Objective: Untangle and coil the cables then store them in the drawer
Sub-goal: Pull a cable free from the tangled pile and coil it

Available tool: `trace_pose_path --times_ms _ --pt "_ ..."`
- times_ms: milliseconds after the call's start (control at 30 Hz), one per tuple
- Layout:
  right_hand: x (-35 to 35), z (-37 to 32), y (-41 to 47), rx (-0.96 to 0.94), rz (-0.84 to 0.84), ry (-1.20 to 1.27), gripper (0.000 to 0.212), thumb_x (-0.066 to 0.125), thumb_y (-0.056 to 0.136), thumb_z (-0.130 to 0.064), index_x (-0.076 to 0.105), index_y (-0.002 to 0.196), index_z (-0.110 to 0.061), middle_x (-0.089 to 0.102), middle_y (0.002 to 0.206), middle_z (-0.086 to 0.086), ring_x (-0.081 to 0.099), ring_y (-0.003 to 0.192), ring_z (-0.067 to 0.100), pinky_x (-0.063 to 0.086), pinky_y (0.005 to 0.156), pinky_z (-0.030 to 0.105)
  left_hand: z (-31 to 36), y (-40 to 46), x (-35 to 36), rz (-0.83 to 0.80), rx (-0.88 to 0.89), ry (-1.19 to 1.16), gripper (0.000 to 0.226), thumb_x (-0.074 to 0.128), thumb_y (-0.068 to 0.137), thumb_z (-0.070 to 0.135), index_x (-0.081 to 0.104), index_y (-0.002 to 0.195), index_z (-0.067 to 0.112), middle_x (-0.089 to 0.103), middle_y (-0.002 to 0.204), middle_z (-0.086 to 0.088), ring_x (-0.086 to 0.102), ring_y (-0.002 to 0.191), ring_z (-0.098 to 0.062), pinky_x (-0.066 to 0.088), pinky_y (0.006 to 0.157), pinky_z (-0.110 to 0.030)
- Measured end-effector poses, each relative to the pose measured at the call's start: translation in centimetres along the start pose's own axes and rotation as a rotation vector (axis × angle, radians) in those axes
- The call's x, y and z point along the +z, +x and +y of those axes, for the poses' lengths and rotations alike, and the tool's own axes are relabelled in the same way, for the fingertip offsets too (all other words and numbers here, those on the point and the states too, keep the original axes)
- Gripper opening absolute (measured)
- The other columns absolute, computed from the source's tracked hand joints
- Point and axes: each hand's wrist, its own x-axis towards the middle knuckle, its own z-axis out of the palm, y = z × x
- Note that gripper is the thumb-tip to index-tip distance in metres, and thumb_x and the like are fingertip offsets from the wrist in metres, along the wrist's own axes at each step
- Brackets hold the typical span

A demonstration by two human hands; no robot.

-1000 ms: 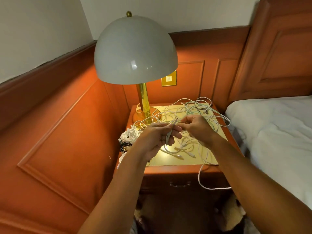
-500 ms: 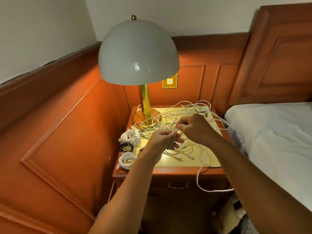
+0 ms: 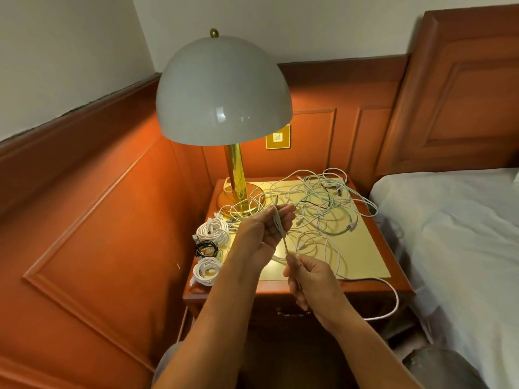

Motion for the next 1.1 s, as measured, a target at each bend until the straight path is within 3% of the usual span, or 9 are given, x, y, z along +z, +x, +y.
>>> trace_pose_path --times_ms 167,367,567,700,767,900,1000,1100 --pt "-2.6 0.4 2.5 0.106 -0.234 0.053 0.025 0.044 0.102 -0.009 0.067 0.097 0.001 0.049 0.067 0.001 0.041 0.056 0.011 0.038 0.052 0.025 0.6 -1.1 0.1 -0.08 0.018 0.042 0.031 0.039 0.102 0.011 0.065 0.097 -0.005 0.071 0.073 -0.009 0.067 0.06 -0.015 0.054 0.062 -0.02" --pt "-4.9 -5.4 6.2 0.048 -0.108 -0.465 0.03 0.066 0.09 -0.03 0.061 0.077 -0.003 0.042 0.053 -0.001 0.034 0.04 0.008 0.029 0.04 0.022 0.3 -2.0 -0.6 -0.257 0.066 0.274 0.025 0.052 0.089 0.013 0.07 0.09 -0.004 0.064 0.07 -0.012 0.055 0.06 -0.016 0.048 0.053 -0.018" --pt "-5.2 -12.6 7.7 -0.101 -0.212 -0.56 0.015 0.062 0.094 -0.013 0.063 0.088 0.001 0.052 0.061 0.005 0.041 0.041 0.006 0.032 0.04 0.021 -1.2 -2.0 -0.7 -0.284 0.1 0.682 0.025 0.046 0.101 0.011 0.066 0.097 -0.004 0.067 0.077 -0.013 0.054 0.059 -0.016 0.045 0.057 -0.021" --pt "-2.7 -13.0 6.0 -0.25 -0.125 -0.923 0.012 0.055 0.095 -0.007 0.066 0.1 -0.003 0.06 0.08 0.0 0.056 0.071 0.012 0.04 0.056 0.021 -2.1 -1.2 -0.9 -0.125 0.157 0.689 0.023 0.048 0.1 0.008 0.067 0.098 -0.005 0.07 0.077 -0.01 0.056 0.06 -0.016 0.047 0.059 -0.022" --pt "-1.3 -10.7 4.5 -0.319 -0.017 -0.975 0.016 0.053 0.093 -0.001 0.058 0.107 -0.005 0.059 0.088 0.003 0.057 0.079 0.016 0.039 0.056 0.019 -2.5 -0.8 -1.0 -0.046 0.18 0.657 0.022 0.05 0.099 0.008 0.069 0.092 -0.003 0.067 0.07 -0.006 0.057 0.06 -0.014 0.046 0.058 -0.023" --pt "0.6 -5.5 2.1 -0.443 0.274 -0.751 0.014 0.052 0.095 -0.001 0.052 0.107 -0.009 0.056 0.093 0.001 0.056 0.078 0.009 0.045 0.06 0.009 -3.7 -0.6 -0.7 0.065 0.149 0.489 0.026 0.05 0.097 0.004 0.068 0.079 0.003 0.06 0.065 -0.006 0.052 0.064 -0.017 0.038 0.059 -0.027" --pt "1.2 -3.2 1.9 -0.469 0.397 -0.642 0.015 0.051 0.097 -0.005 0.051 0.112 -0.009 0.058 0.104 0.004 0.054 0.084 0.005 0.042 0.062 0.001 -3.8 -1.1 0.0 0.071 0.102 0.39 0.029 0.043 0.098 0.002 0.065 0.079 0.002 0.058 0.067 -0.008 0.052 0.065 -0.016 0.04 0.059 -0.023" --pt "1.7 -2.4 1.9 -0.477 0.466 -0.6 0.022 0.054 0.096 -0.007 0.051 0.119 -0.007 0.053 0.117 0.008 0.05 0.096 0.006 0.04 0.064 -0.001 -3.9 -1.6 0.4 0.048 0.079 0.349 0.037 0.041 0.103 0.018 0.068 0.083 0.003 0.065 0.069 -0.007 0.062 0.069 -0.016 0.049 0.064 -0.022"
